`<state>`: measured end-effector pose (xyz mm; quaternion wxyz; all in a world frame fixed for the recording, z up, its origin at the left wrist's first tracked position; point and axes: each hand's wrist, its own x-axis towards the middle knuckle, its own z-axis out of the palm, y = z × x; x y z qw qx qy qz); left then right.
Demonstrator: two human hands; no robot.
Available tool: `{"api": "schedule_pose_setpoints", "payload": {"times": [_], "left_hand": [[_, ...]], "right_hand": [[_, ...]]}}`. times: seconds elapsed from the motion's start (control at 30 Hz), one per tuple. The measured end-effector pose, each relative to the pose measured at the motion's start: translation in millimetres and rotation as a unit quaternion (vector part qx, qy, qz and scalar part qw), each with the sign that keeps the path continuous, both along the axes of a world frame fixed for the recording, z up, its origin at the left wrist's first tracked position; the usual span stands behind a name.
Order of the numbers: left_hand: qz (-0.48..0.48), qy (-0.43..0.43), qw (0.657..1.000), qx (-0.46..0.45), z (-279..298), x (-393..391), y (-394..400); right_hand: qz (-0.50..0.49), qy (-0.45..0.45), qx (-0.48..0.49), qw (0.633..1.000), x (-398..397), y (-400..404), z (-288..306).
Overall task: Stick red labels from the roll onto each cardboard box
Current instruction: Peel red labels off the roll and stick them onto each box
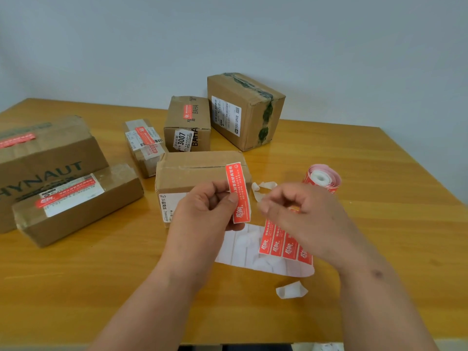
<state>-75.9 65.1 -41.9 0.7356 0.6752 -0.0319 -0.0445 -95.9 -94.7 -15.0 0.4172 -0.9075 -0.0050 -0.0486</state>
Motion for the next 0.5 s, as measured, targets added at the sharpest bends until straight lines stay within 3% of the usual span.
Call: {"api": "schedule_pose_setpoints", "payload": {"times": [0.1, 0.33, 0.4, 0.5], "left_hand": [[-0.004, -0.01, 1.0, -0.011, 2.4, 0.5, -0.6], [-0.011, -0.032, 0.999, 0.001, 5.2, -0.1, 0.4], [0.024, -0.062, 0.997, 0.042, 3.5, -0.2, 0.7], [0.068, -0.185, 0.968, 0.157, 3.5, -3.7, 0.7]], "right_hand": [[0.072, 0.044, 0.044, 0.996, -4.3, 5.5, 0.0], [0.064, 0.033, 0.097, 0.993, -2.6, 11.3, -0.5], [0.055, 0.028, 0.099, 0.993, -1.9, 11.8, -0.9], [0.026, 0.015, 0.117, 0.993, -0.8, 10.8, -1.1]]}}
